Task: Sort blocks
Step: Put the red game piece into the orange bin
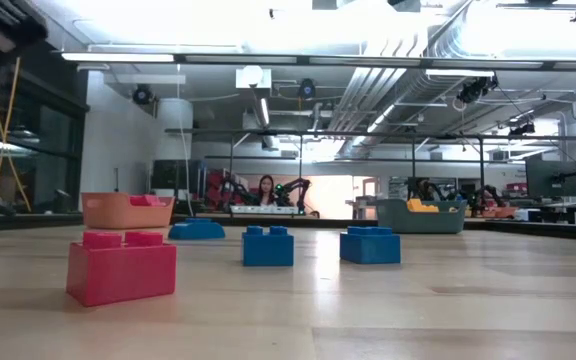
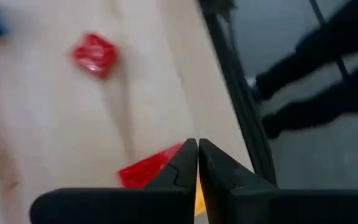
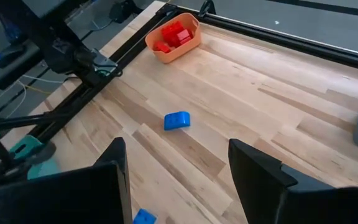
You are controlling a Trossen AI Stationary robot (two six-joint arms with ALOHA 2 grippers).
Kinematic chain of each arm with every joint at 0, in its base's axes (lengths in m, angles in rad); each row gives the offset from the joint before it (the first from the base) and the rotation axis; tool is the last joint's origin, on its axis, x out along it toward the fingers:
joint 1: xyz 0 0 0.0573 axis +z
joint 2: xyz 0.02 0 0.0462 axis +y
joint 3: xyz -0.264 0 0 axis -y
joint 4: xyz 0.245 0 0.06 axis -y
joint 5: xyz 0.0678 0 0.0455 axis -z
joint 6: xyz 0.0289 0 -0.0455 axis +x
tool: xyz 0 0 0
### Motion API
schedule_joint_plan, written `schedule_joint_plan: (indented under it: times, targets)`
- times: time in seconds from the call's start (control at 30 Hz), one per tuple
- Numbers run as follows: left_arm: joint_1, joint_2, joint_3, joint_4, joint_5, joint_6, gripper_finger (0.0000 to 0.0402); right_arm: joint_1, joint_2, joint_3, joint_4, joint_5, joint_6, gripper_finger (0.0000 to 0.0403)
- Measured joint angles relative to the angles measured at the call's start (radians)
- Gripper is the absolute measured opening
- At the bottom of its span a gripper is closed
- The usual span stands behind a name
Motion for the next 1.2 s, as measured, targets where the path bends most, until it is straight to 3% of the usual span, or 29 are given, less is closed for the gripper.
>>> schedule_joint_plan:
  times: [0.17,0.47,0.6,0.97,1.13,1.2]
  targets:
    - [0.002,0.107,0.000,0.041,0.033,0.058,0.0000,0.000,0.000,0.000,-0.008,-0.017,0.000,0.0161]
    - [0.041,0.191,0.001,0.016,0.034,-0.035,0.0000,0.000,0.000,0.000,-0.010,-0.023,0.011,0.0161]
    - [0.058,0.189,0.002,-0.037,0.037,-0.008,0.0000,0.000,0.000,0.000,-0.011,-0.030,0.011,0.0161]
    - [0.256,0.161,0.004,-0.111,-0.059,0.389,0.0000,0.000,0.000,0.000,-0.011,-0.031,0.019,0.0161]
    - [0.329,0.098,0.053,-0.289,-0.061,0.402,0.0000,0.000,0.000,0.000,-0.011,-0.033,0.019,0.0161]
    - [0.336,0.064,0.052,-0.311,-0.068,0.338,0.0000,0.000,0.000,0.000,-0.012,-0.033,0.019,0.0161]
